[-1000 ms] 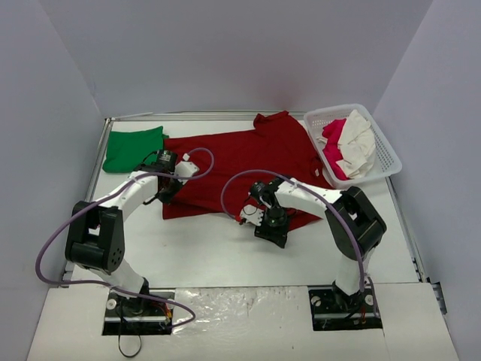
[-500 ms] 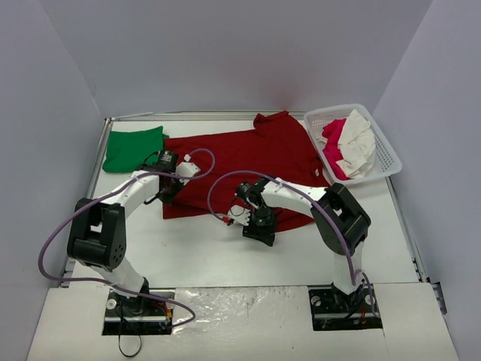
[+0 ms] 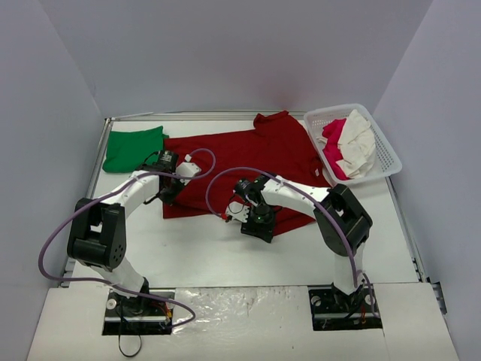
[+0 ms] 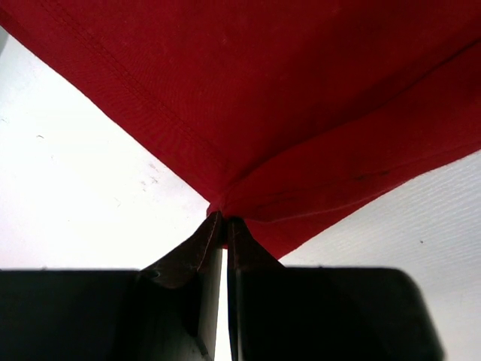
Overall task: Fold and stack the t-shirts
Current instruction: Grap the side of the flattened tshirt closest away from the robot with both arms
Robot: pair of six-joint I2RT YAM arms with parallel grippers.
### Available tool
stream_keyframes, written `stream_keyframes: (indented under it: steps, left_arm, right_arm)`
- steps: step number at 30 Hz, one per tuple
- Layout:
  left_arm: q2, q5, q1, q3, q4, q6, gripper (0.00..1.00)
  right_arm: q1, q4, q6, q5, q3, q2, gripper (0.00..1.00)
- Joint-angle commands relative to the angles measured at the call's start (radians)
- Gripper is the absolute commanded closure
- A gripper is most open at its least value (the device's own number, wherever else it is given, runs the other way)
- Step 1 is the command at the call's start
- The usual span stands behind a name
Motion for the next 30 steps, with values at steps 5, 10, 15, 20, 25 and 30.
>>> stream_keyframes:
  steps: [5, 10, 15, 20, 25, 30]
  left_arm:
    - [-0.008, 0.020, 0.007, 0.029, -0.007, 0.006, 0.98]
    - [-0.008, 0.024, 0.007, 0.031, -0.009, 0.012, 0.98]
    - [-0.010, 0.024, 0.007, 0.023, 0.000, 0.016, 0.98]
    - [-0.007, 0.025, 0.007, 0.011, 0.008, 0.016, 0.98]
    - [-0.011, 0.028, 0.007, -0.011, 0.022, 0.016, 0.98]
    - [-0.010, 0.031, 0.007, -0.017, 0.027, 0.012, 0.98]
  right_arm:
    - [0.003, -0.061, -0.002, 0.037, 0.030, -0.012, 0.57]
    - [0.002, -0.046, -0.002, 0.035, 0.042, 0.022, 0.57]
    - [0.003, -0.035, 0.004, 0.029, 0.048, 0.051, 0.56]
    - [0.006, -0.025, 0.018, 0.029, 0.032, 0.071, 0.56]
    - [0.025, 0.027, 0.064, 0.099, -0.024, 0.069, 0.63]
    - [0.036, 0.072, 0.088, 0.121, -0.082, 0.068, 0.94]
